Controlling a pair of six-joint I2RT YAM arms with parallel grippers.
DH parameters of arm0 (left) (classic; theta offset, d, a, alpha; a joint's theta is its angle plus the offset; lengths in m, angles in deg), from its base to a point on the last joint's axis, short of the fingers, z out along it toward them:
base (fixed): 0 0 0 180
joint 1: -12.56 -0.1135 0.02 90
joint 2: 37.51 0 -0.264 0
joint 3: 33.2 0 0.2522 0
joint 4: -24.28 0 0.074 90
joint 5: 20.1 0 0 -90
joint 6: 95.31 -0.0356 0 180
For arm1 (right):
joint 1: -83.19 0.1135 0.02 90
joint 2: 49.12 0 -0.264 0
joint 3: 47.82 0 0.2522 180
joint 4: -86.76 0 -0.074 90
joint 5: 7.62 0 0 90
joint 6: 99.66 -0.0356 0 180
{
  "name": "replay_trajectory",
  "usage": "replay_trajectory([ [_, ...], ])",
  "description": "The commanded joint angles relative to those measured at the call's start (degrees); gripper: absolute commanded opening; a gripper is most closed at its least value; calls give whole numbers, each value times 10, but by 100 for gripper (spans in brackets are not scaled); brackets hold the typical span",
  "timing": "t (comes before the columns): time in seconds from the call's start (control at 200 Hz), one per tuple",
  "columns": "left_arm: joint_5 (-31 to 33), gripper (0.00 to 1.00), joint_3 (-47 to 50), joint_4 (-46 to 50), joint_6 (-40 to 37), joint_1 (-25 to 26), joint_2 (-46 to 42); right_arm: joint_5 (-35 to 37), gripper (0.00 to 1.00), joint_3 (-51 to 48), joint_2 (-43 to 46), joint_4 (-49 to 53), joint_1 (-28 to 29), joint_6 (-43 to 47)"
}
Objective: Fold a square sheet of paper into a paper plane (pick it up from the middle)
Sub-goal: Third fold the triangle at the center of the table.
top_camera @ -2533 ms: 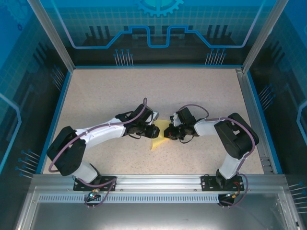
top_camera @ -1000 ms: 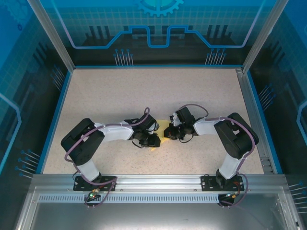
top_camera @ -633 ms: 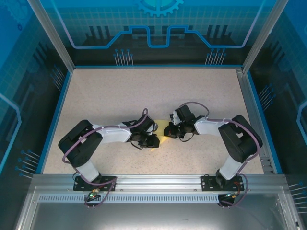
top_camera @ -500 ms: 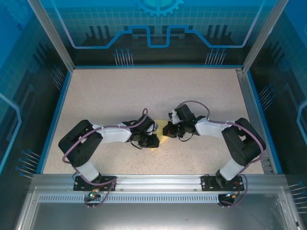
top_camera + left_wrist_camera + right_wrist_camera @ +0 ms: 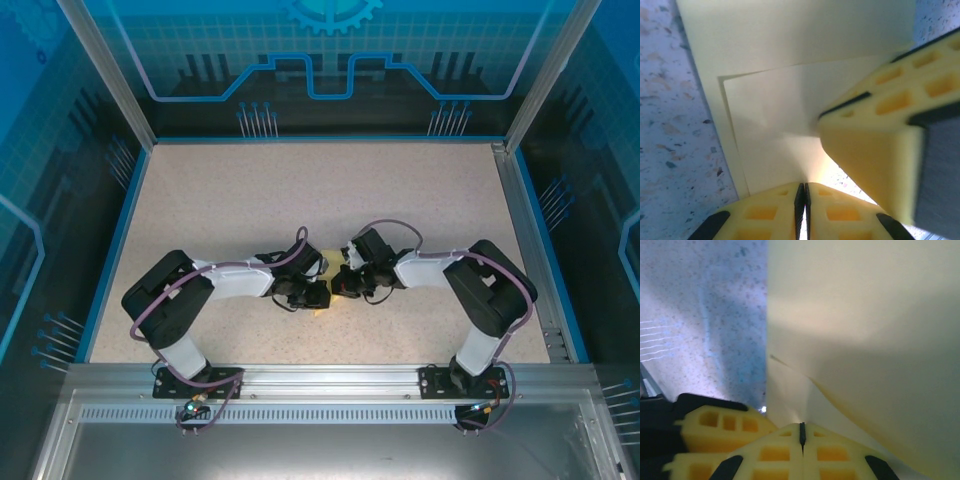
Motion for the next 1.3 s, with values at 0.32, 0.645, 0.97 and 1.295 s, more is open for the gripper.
replay_trajectory([
  [0.32, 44, 11, 30, 52, -2, 2, 9, 1, 0, -26, -23, -35, -27, 11],
  [0.645, 57, 9, 49, 41, -1, 1, 19, -26, 0, -33, -18, -74, -56, 41],
  [0.97, 59, 8, 57, 38, -2, 2, 16, -52, 0, -52, -34, -138, -97, 57],
  [1.295, 63, 8, 57, 36, 4, 3, 10, -71, 0, -69, -18, -138, -130, 61],
])
